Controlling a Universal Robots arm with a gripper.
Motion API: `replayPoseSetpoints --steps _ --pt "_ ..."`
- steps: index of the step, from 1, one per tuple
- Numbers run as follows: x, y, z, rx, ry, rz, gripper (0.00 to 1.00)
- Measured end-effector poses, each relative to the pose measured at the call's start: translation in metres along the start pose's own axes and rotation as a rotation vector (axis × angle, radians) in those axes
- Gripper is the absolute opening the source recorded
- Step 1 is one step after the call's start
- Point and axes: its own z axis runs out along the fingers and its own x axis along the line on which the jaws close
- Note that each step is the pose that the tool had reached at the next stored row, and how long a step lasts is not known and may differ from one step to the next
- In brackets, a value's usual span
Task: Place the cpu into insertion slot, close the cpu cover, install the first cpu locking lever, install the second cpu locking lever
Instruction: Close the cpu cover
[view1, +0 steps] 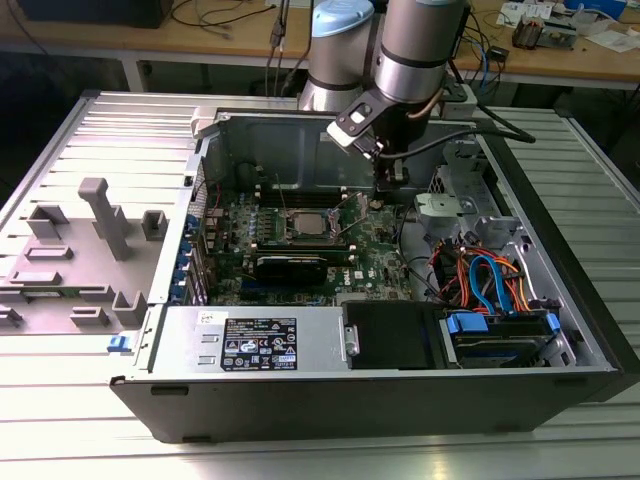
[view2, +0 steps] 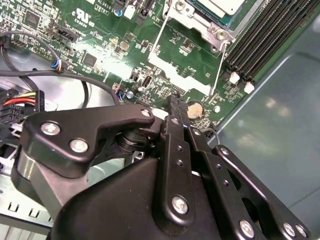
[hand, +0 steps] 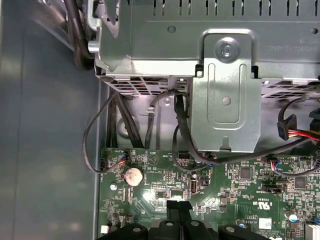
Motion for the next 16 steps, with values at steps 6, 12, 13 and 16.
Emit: replayPoseSetpoints --steps 6,12,13,16 --pt "-0.0002 -0.0012 0.0106 -0.0001 0.0008 0.000 0.11" --pt "0.0003 -0.0190 0.0123 -0.0004 0.0117 0.000 0.11" --pt "0.0003 -0.0192 0.0123 -0.0003 0.0117 0.000 0.11" --pt "0.0003 -0.0194 0.0123 -0.0003 0.0116 0.000 0.11"
